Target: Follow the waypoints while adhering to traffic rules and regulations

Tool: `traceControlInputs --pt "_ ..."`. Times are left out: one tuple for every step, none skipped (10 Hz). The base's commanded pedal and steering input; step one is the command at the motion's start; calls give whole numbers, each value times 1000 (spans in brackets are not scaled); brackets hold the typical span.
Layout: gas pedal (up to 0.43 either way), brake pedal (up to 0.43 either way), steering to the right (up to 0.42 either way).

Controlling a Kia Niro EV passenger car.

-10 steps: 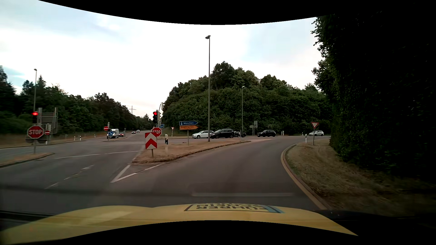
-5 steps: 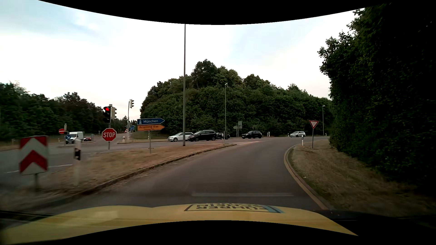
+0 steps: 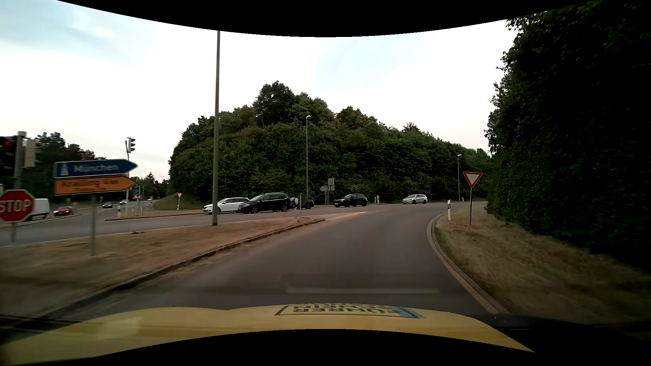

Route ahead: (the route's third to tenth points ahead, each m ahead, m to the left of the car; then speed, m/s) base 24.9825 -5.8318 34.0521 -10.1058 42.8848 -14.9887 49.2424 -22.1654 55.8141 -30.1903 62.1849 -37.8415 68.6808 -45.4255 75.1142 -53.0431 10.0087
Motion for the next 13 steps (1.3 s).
traceControlInputs --pt "28 0 90" --pt "28 0 92" --pt "28 0 93" --pt "39 0 93" --pt "59 0 92" --pt "67 0 93" --pt "79 0 93" --pt "79 0 92" --pt "79 0 93" --pt "98 0 92" --pt "118 0 92" --pt "118 0 93" --pt "118 0 92"
